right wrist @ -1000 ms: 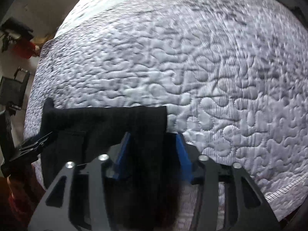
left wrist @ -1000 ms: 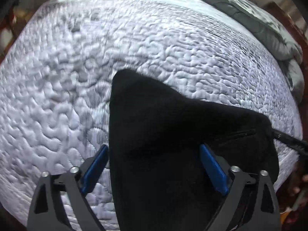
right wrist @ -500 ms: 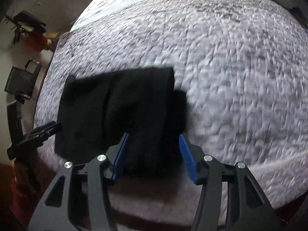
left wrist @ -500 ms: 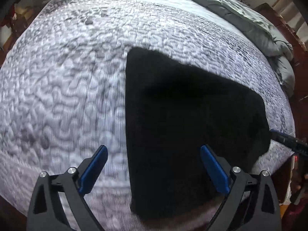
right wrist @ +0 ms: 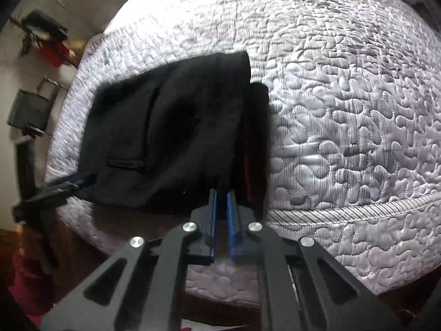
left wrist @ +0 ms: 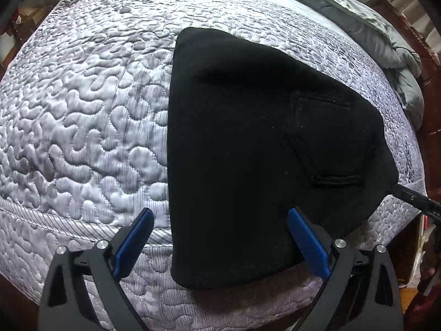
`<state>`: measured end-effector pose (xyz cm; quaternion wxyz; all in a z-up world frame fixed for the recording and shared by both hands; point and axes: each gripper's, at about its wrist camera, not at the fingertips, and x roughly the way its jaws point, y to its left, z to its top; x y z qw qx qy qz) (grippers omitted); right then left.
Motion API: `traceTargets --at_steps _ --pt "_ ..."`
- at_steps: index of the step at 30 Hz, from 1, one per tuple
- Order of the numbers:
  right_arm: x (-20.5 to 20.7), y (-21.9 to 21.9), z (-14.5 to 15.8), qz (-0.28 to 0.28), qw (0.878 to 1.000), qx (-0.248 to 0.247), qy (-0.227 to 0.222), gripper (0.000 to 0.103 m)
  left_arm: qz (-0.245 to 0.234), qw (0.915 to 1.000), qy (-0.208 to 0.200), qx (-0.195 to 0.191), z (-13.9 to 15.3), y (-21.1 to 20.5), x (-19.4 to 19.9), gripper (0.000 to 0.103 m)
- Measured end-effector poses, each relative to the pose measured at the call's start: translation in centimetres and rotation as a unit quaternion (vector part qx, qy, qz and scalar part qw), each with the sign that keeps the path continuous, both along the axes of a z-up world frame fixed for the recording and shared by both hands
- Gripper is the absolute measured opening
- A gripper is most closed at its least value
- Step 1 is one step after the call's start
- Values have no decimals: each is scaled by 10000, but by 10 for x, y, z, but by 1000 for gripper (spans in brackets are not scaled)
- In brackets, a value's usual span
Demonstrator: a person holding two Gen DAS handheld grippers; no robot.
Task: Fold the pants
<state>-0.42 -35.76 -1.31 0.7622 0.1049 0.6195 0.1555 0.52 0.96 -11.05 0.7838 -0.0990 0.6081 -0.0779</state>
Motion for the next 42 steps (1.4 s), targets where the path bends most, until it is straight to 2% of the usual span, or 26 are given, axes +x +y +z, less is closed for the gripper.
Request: traceTargets --at_steps 6,8,10,15,17,20,24,28,31,33,36,42 --pt "-10 -2 -12 98 9993 -310 164 0 -44 10000 7 40 -2 -1 1 100" --pt "-11 -1 -29 97 9954 -887 340 0 -37 10000 39 80 -5 -2 2 100" --pt "-12 -7 -33 -8 9970 -676 380 0 -34 9999 61 73 -7 -3 2 100" --pt "-9 -6 2 -75 9989 -467 -45 0 -54 9998 -158 82 14 -7 -3 98" --pt "-3 10 22 83 9988 -403 -283 0 -175 9993 -325 56 28 -15 -2 98" --pt "10 37 34 341 9975 -406 -459 6 -368 9979 -515 97 40 -31 4 98" --pt "21 50 14 542 9975 -378 -236 7 -476 9975 -452 245 30 -43 14 98" --pt "22 41 -20 404 9970 -658 88 4 -625 9963 -404 441 15 -49 14 98" --pt "19 27 -41 191 9986 -405 287 4 -743 9952 -392 494 6 -54 13 99" --pt "20 28 -43 147 9987 -375 304 4 -765 9946 -420 566 0 -60 11 99" --pt "19 40 -39 303 9970 -675 230 4 -765 9938 -453 667 0 -64 11 100" --pt "19 31 -34 192 9980 -559 222 7 -555 9962 -497 440 18 -53 5 98"
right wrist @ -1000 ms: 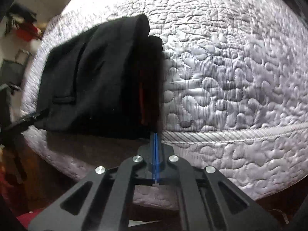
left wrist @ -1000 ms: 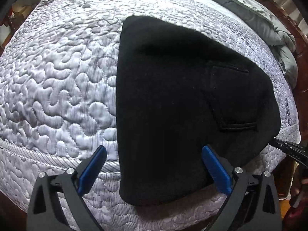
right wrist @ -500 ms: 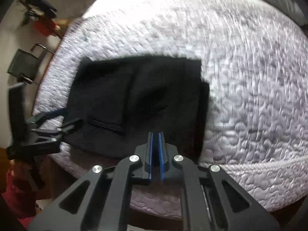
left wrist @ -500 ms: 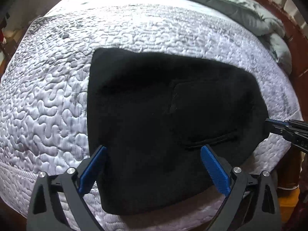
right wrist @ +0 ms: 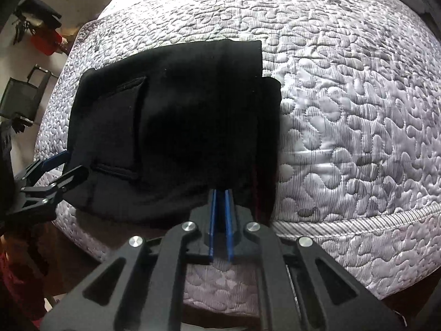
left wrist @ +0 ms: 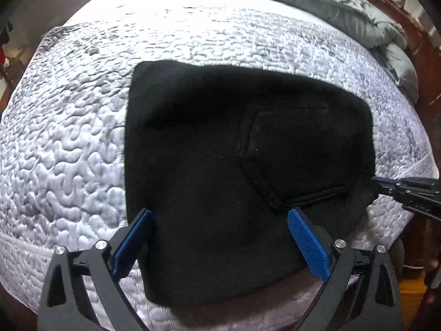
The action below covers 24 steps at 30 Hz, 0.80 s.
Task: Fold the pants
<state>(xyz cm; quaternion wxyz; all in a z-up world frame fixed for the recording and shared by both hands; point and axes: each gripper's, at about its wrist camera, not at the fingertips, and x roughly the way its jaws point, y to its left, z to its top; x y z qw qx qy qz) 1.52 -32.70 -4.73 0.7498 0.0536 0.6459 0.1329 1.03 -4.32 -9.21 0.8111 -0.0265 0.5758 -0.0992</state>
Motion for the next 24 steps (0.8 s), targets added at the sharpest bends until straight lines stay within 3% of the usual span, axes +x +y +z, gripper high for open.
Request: traceTargets --at_steps 2,8,15,18,24 --pt "-2 -2 8 -27 10000 6 -45 10 70 9999 -55 -96 9 2 -5 98" --pt "-3 -3 34 25 9996 -24 -297 33 128 9991 -324 -230 35 5 -18 98" --pt "1 -22 50 -175 9984 28 -541 79 97 9974 -647 -311 63 5 -22 98" --pt "4 -28 49 -253 9980 74 -568 86 120 9967 -745 -299 64 9 -24 98" --pt "20 -26 24 -384 9985 154 -368 89 156 9956 -898 -203 64 17 -26 98"
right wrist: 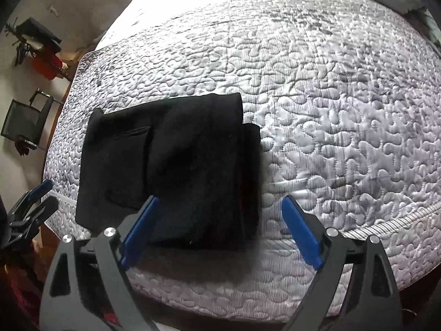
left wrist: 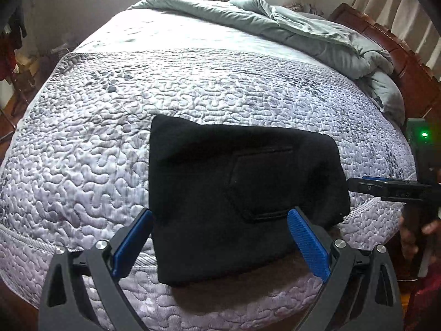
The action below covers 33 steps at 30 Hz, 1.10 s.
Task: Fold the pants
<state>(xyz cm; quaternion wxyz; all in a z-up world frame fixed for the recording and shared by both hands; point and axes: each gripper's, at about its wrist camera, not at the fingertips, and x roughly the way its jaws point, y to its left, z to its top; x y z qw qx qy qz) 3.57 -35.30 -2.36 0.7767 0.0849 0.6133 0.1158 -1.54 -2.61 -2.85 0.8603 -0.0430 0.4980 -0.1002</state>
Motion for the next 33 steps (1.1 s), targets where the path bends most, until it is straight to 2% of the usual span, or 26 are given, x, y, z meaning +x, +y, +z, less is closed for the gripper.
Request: traceTargets --at_steps 9,17,27,31,33 --pt "18 2 -42 -32 9992 168 361 90 -26 9999 54 127 -18 10 14 98" --pt "25 -3 -66 -33 9970 567 531 98 -120 9994 288 169 -45 17 31 98" --pt "26 1 -68 208 9960 738 457 101 -246 9980 569 151 -75 17 47 99" --pt "25 18 -66 474 9950 767 423 101 -292 9972 691 -48 -83 22 53 100" --pt "25 22 -66 589 9934 878 444 101 -355 9946 878 -419 -88 31 57 100"
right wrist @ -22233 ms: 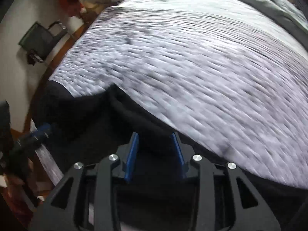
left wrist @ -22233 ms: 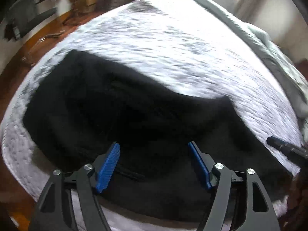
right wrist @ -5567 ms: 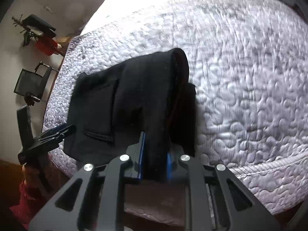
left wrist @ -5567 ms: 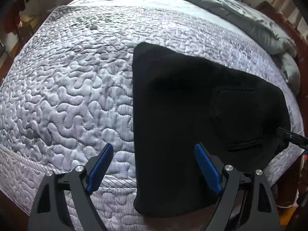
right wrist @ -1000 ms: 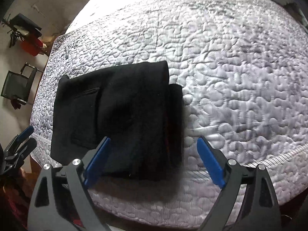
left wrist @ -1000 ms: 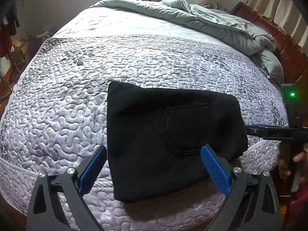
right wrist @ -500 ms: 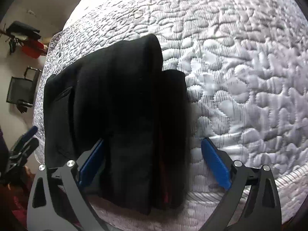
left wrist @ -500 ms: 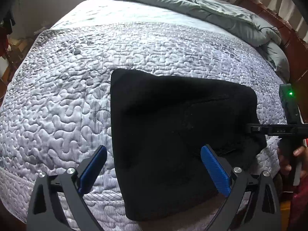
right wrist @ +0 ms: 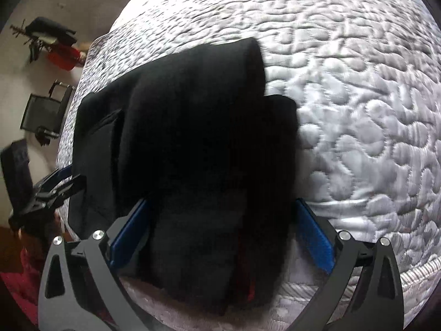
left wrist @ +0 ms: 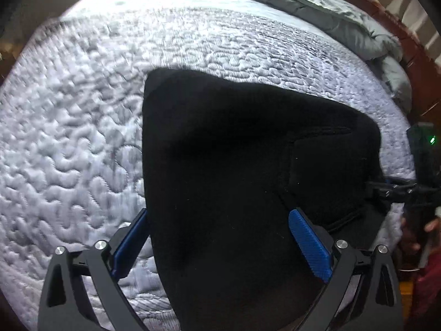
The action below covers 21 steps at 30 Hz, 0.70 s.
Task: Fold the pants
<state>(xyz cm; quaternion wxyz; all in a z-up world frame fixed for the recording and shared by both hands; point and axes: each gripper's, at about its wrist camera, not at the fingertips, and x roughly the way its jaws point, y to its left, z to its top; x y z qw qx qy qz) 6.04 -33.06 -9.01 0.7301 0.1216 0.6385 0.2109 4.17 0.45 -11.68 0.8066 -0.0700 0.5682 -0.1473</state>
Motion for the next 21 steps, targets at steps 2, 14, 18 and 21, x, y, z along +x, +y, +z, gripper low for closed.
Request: traceTargets --at_steps 2,14,18,21 --pt "-1 6 0 141 9999 -28 -26 101 -56 9978 294 -590 -9 14 6 99" --pt "-4 1 1 306 9992 247 -56 98 -687 9577 1166 -2539 -25 51 21 99" --pt "-4 -3 0 285 9991 316 -36 91 -913 9551 1405 -2443 -34 32 22 99" --pt "-2 -12 -2 149 9987 495 43 82 -752 9511 1505 -2592 -39 33 24 99"
